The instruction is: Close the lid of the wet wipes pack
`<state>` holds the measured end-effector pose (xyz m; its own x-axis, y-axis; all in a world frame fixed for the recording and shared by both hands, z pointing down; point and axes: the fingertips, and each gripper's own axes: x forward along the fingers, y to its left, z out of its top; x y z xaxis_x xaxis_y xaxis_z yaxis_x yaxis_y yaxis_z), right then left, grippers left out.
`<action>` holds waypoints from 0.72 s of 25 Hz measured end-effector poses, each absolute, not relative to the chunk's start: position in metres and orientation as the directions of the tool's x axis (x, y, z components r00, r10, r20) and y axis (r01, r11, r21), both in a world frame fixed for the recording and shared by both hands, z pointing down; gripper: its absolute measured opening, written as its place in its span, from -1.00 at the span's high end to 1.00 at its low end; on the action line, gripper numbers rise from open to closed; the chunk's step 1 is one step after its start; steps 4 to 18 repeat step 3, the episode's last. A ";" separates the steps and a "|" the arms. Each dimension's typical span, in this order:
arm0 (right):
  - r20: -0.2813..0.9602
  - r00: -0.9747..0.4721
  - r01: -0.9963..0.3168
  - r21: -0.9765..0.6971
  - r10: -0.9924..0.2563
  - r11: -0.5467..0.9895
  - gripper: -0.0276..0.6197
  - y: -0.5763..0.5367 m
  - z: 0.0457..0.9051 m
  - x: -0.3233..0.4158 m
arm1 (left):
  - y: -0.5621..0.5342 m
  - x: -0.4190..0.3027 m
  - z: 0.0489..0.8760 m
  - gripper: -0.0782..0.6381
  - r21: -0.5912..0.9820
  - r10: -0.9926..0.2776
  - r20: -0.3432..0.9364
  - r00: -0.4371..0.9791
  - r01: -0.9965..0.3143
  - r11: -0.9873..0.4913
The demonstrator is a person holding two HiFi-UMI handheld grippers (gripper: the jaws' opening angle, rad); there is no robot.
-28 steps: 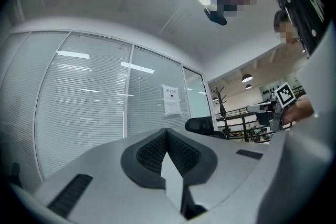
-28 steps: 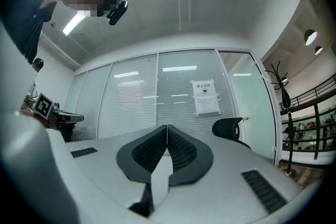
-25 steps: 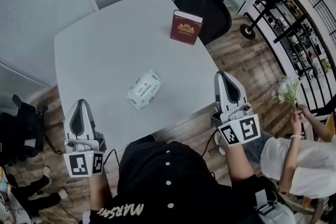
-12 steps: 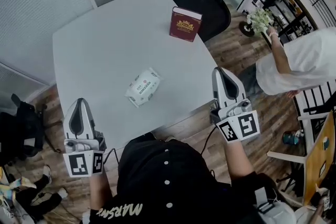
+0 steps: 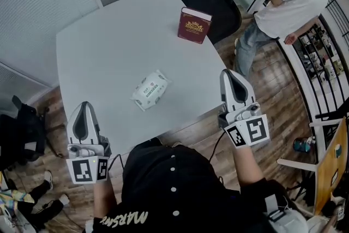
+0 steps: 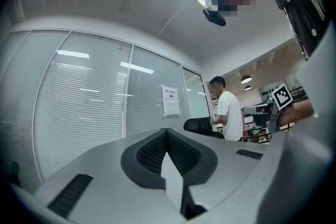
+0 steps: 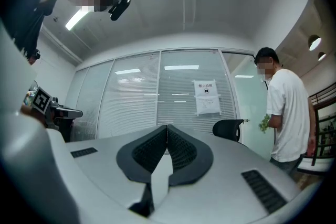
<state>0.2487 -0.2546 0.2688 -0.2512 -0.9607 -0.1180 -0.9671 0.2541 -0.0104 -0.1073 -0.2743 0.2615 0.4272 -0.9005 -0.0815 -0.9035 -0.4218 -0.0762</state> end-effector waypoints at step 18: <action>-0.116 -0.253 -0.967 -0.009 -0.960 0.256 0.82 -0.255 0.269 0.248 | -0.274 -0.107 0.261 0.76 -0.078 -0.900 -0.080 0.429 -0.903 -0.423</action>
